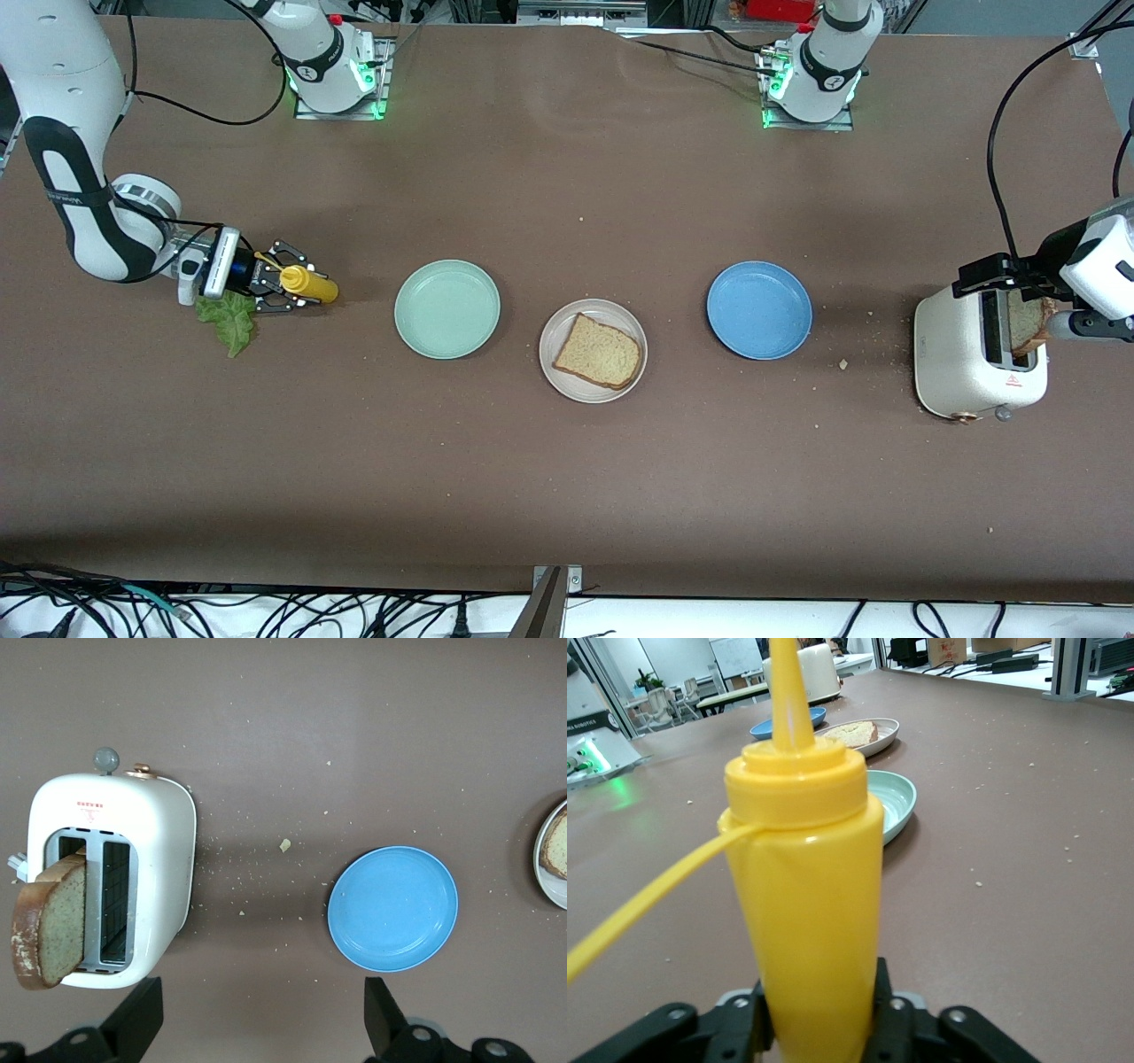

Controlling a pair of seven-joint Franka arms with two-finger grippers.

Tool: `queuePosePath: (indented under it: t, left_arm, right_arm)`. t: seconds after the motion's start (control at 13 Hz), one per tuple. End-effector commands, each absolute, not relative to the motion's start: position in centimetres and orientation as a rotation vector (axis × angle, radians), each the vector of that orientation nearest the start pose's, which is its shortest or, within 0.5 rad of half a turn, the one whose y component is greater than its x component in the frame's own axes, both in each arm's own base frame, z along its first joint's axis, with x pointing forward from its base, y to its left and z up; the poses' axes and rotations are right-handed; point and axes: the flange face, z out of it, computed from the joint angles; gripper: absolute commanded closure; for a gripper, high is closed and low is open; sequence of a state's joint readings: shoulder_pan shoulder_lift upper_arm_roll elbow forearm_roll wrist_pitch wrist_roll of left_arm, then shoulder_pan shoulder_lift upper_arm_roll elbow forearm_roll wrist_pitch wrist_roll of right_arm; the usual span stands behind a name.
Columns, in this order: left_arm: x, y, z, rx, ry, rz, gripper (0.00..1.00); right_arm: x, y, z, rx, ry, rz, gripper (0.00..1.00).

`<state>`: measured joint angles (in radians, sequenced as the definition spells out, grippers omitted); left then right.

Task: Make sandwich in beige plate with both arms
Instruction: 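Grasp the yellow bottle with the right gripper and lift it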

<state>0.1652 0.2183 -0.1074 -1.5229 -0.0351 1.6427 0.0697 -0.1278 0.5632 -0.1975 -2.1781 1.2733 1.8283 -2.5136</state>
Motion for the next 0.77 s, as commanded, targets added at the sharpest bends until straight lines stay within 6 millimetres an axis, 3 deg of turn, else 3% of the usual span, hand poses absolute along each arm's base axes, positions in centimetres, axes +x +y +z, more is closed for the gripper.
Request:
queuePosePath:
  t: [0.0,0.23,0.38,0.69]
  left_arm:
    - [60.9,3.9,53.1,-3.165,0.006,0.156,0.0]
    - [60.9,3.9,53.1,-3.165,0.008,0.156,0.0]
    - [60.9,3.9,53.1,-3.165,0.008,0.156,0.0]
    - [60.9,3.9,53.0,-3.165,0.006,0.158,0.0]
  right_arm:
    - [50.2,-7.9,13.1,-1.807,-1.304,-0.902,1.0]
    - [52.9,-6.8,16.4,-1.929,-1.389,-0.827,1.0]
    - [55.0,-4.8,18.9,-1.996,-1.443,-0.751,1.0]
    - [58.6,1.1,23.7,-2.13,-1.589,-0.567,1.0]
